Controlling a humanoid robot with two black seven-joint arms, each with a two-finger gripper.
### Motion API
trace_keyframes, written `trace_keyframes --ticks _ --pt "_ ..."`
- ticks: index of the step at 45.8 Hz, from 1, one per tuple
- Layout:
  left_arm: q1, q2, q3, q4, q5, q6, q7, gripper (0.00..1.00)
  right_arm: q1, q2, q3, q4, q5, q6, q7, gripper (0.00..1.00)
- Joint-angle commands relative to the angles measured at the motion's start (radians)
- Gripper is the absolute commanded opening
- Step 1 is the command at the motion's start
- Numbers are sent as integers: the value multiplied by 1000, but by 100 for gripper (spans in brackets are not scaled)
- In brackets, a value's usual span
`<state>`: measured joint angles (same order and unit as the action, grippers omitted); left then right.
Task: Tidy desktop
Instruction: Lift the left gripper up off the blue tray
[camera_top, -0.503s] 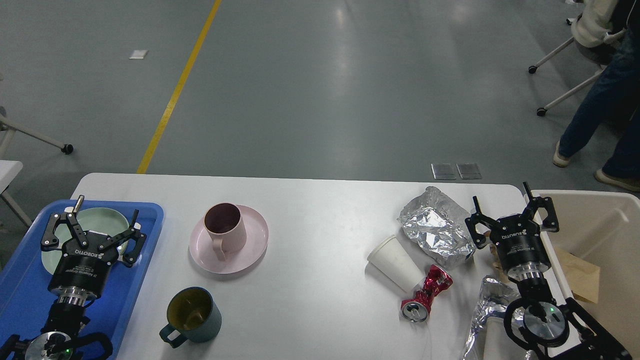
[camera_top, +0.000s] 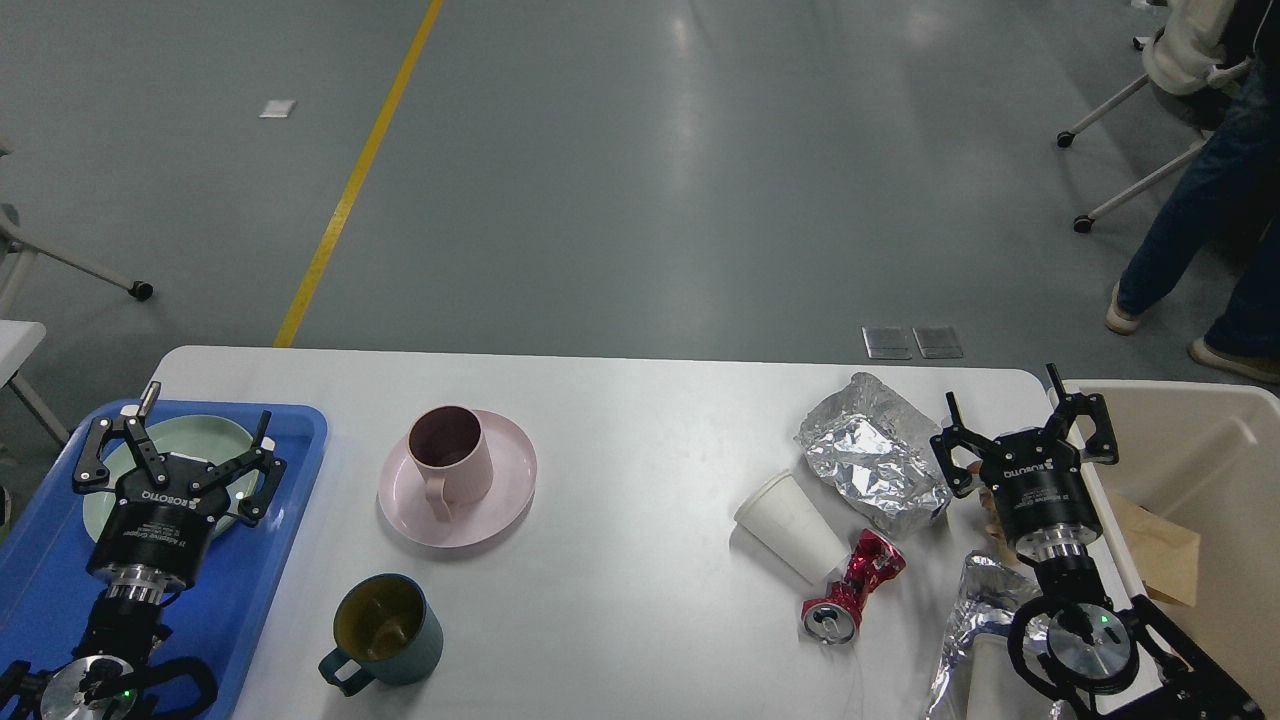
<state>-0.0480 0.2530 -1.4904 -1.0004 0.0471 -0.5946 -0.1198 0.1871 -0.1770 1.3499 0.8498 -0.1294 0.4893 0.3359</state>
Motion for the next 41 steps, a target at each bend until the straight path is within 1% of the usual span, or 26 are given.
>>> trace_keyframes --ticks 1,5,8,13,19,23,28,33,37,41 --pt "-9 40 1 2 5 2 2 98 0 1 0 0 -1 0 0 100" --pt "-15 60 7 2 19 4 5 98 0 1 0 0 -1 0 0 100" --pt "-12 91 48 -3 17 2 3 98 0 1 0 0 1 0 0 100" --pt "-38 215 186 3 14 6 -6 98 0 1 0 0 1 0 0 100" --pt "-124 291 332 19 10 6 -8 98 0 -1 0 0 1 0 0 100" --pt "-157 360 426 40 13 -20 0 98 0 1 0 0 1 0 0 100" --pt "-228 471 559 48 11 -73 -6 98 0 1 0 0 -1 0 0 100" --pt "-344 575 775 51 10 -111 -11 98 0 1 0 0 -1 0 0 100" --pt "-469 660 999 51 10 -128 -14 98 0 1 0 0 1 0 0 100" --pt "-607 707 1232 52 11 -132 -15 98 0 1 0 0 1 0 0 100"
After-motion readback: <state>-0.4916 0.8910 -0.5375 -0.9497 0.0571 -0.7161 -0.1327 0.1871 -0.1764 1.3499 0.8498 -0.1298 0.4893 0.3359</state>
